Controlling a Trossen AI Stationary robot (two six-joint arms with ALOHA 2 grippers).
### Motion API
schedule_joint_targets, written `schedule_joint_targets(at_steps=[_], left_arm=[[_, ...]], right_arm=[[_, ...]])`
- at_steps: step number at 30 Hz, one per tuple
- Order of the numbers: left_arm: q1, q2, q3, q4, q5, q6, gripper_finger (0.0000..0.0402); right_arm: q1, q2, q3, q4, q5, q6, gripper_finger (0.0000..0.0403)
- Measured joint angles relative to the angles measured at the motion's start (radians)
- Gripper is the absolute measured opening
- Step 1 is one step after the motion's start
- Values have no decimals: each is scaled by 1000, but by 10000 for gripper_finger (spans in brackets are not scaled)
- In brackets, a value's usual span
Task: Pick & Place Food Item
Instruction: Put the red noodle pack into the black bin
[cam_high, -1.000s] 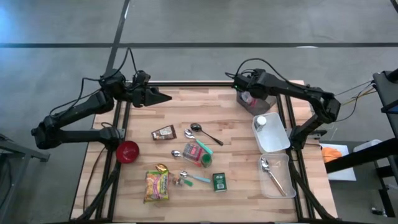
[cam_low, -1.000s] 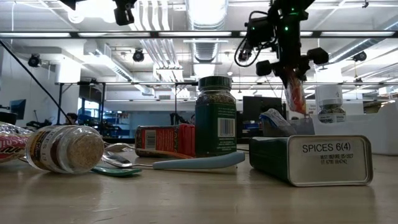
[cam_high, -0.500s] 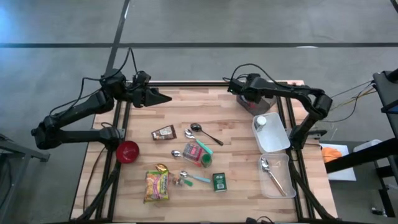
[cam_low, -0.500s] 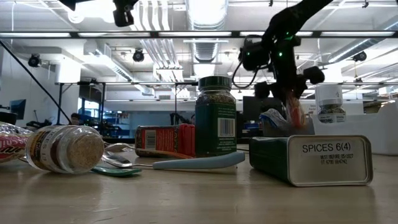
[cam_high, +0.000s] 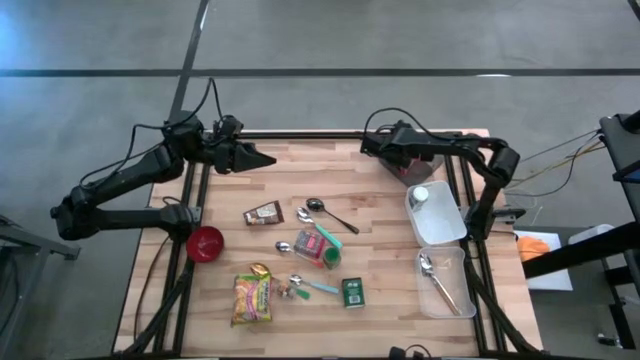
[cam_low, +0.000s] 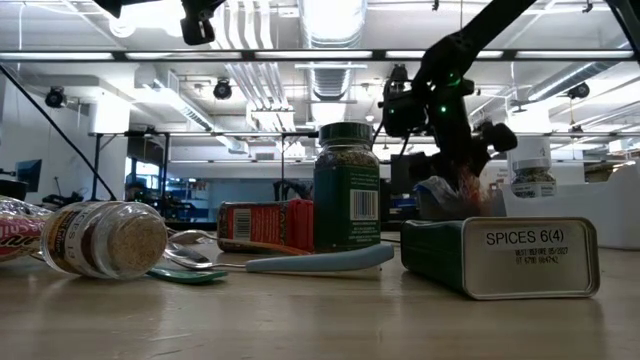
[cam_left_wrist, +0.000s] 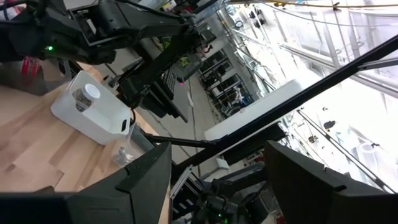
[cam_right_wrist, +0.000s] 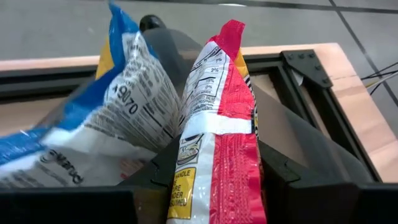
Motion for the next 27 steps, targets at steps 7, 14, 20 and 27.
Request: schedule_joint_targets(at_steps=[7,14,20,27], left_arm=[[0,0,0,0,0,3,257],[0,0,0,0,-2,5,257],[0,0,0,0,-2,2,257],[0,0,0,-14,-2,2,257]], right_arm=[[0,5,0,6,-13,-24,173],[1,5,0,21,-27,-79,230],[3,-20,0,66,-47,-136,276],[4,-102,0,99,-57,-190,325]])
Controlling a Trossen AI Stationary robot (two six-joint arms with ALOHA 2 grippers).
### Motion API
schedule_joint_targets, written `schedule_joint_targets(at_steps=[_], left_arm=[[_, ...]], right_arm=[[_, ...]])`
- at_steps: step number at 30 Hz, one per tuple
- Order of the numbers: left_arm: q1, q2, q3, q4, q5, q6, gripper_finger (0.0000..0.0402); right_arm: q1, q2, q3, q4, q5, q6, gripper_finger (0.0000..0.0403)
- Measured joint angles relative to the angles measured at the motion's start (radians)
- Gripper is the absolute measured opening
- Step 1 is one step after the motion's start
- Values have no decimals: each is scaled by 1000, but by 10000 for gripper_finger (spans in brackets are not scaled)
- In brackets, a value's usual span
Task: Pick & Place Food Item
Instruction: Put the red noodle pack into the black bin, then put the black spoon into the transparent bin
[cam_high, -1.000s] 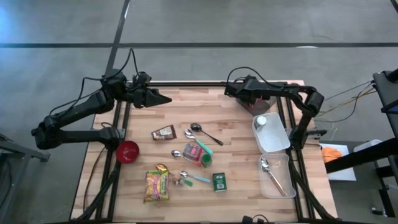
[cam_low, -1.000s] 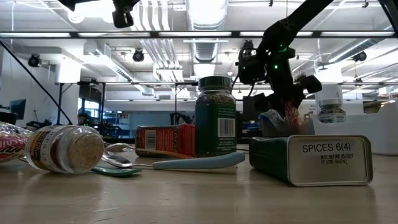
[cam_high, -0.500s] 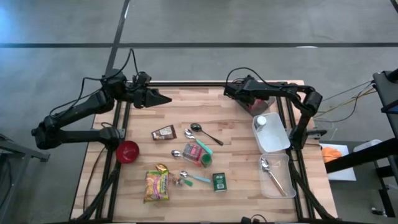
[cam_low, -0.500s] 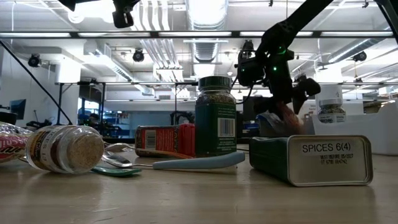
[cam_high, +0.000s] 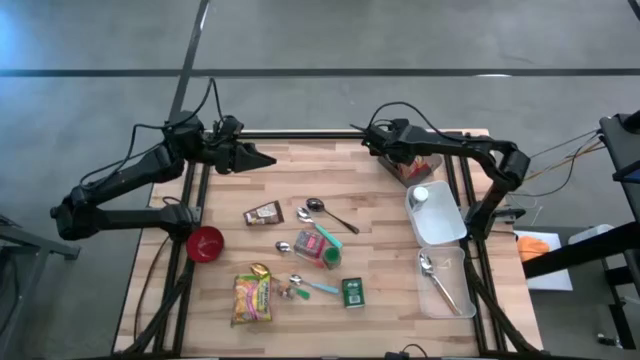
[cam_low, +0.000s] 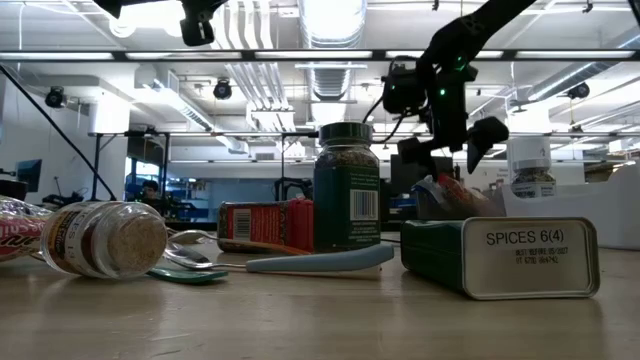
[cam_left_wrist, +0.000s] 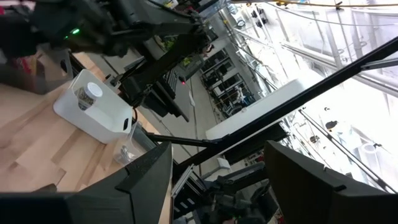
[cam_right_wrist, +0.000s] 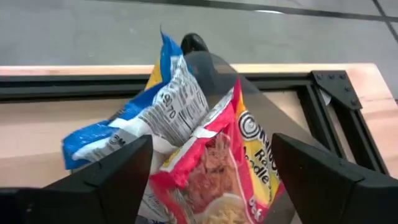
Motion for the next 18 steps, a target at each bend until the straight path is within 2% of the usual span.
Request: schedule_joint_targets(at_steps=[5,9,12,18], left_arm=[[0,0,0,-15,0,4,257],[0,0,0,-22,0,12,257],[0,0,0,-24,0,29,257],[0,0,0,-24,0,37,257]], right_arm=[[19,-74,0,39,-44,-111,337],[85,-121,0,210,-215,-303,338],[159,-125,0,288,-333,-307,334],[337,-66,0,365,-351,-362,289]])
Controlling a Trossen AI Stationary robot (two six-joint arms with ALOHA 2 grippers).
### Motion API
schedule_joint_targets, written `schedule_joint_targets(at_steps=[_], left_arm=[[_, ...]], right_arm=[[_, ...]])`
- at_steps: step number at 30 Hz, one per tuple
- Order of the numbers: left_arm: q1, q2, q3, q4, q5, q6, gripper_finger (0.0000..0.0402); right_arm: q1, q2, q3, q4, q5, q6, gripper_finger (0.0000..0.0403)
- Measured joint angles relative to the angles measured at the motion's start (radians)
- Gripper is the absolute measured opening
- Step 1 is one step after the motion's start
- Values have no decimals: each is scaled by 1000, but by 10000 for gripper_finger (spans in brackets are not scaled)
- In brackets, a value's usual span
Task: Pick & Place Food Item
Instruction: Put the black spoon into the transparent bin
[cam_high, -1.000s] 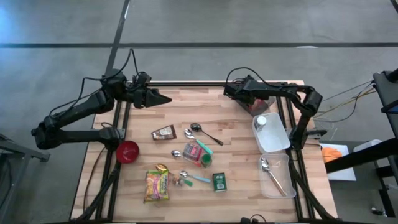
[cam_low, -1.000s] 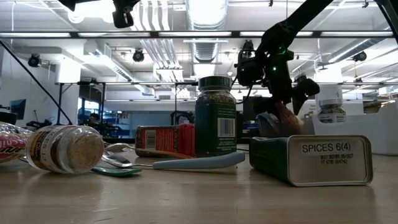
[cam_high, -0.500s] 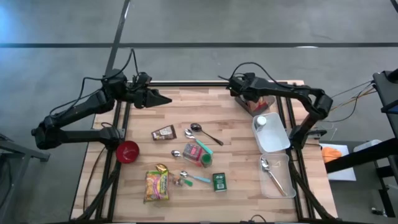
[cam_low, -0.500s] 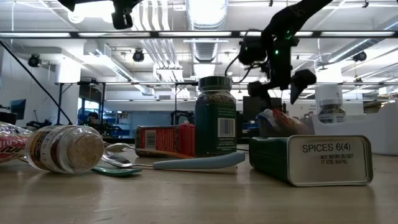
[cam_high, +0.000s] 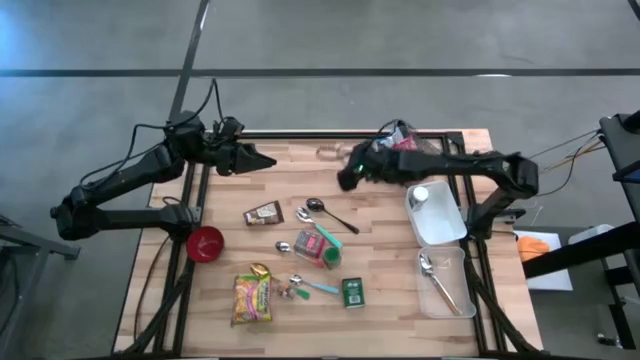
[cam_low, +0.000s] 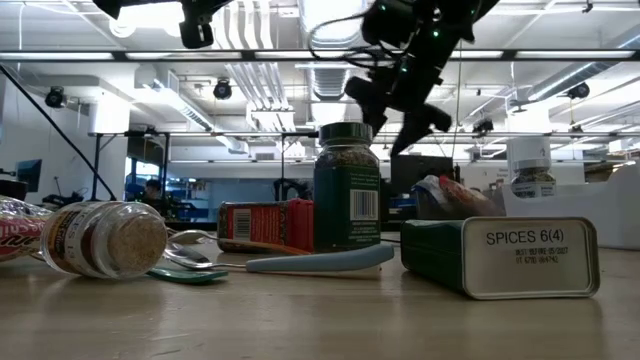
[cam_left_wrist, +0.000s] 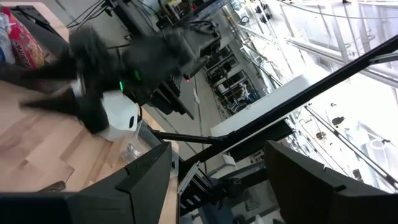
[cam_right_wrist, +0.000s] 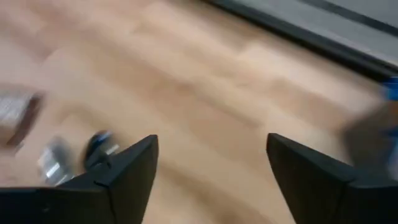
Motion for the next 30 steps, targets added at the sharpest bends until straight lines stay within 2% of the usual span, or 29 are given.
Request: schedule_joint_targets(at_steps=[4,8,10,14,17,22,30], left_arm=[[0,0,0,0,0,0,257],[0,0,0,-3,0,0,257],[0,0,0,-6,0,0,257],[-1,0,0,-12,3,0,257],[-1,0,0,-22,5,4,257],[-1,0,0,-49,11,16,257],[-1,-1,0,-86,30,26,257]], right_arm=[[80,53,0,59,-39,-52,252],[109,91,0,80,-56,-56,225],[113,109,0,105,-97,-78,217],[116,146,0,143,-197,-125,212],[114,187,13,131,-224,-156,212],[120,272,71,133,-272,-305,212],[121,407,187,84,-273,-431,212]])
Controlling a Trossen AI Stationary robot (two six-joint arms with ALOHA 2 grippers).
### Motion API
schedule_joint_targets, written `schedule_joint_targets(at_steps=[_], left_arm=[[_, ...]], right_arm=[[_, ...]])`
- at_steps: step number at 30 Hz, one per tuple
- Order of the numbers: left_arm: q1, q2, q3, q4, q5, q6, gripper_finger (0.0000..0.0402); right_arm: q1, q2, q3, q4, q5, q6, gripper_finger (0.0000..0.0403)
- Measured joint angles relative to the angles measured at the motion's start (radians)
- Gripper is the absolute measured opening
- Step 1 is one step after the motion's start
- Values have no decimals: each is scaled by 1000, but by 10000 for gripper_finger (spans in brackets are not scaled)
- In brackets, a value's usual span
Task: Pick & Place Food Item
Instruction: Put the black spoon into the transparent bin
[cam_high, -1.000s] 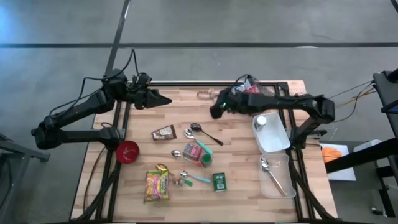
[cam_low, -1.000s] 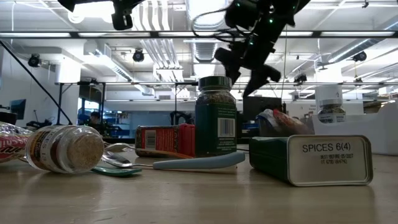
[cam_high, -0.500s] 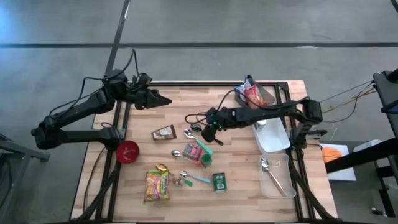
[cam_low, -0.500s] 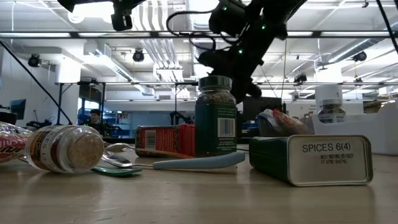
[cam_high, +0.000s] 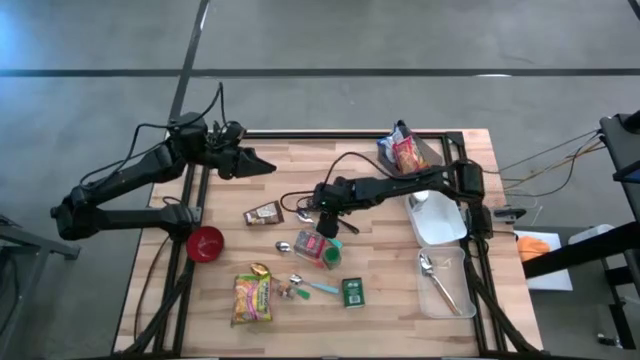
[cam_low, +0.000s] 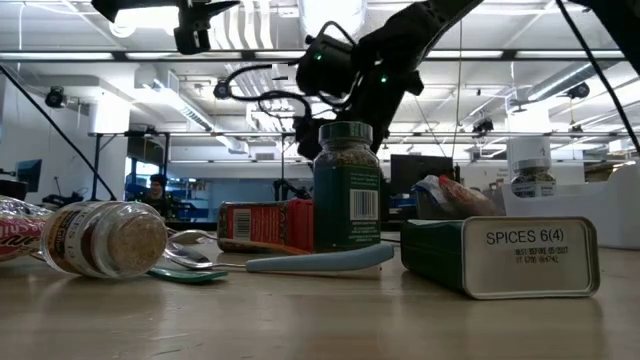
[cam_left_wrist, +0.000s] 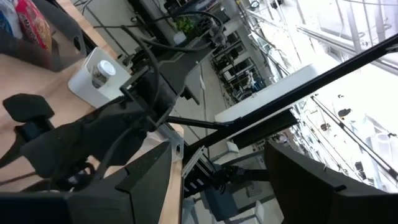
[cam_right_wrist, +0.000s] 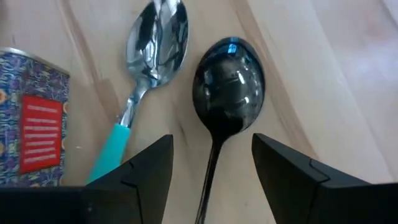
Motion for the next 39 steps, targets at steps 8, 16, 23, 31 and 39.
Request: schedule_joint_targets(at_steps=[8,16,23,31,39], left_arm=[[0,-4,0,-37,25,22,257],[0,-3,0,-45,25,45,257],[0,-3,0,-45,25,49,257],[0,-3,0,-45,22,44,257],[0,-3,0,-46,22,42,257]], right_arm=[[0,49,9,-22,6,20,212],[1,50,8,-28,3,37,124],[0,48,5,-36,-1,81,19],[1,39,5,-58,-25,127,11],[9,-44,1,-95,-22,172,10]])
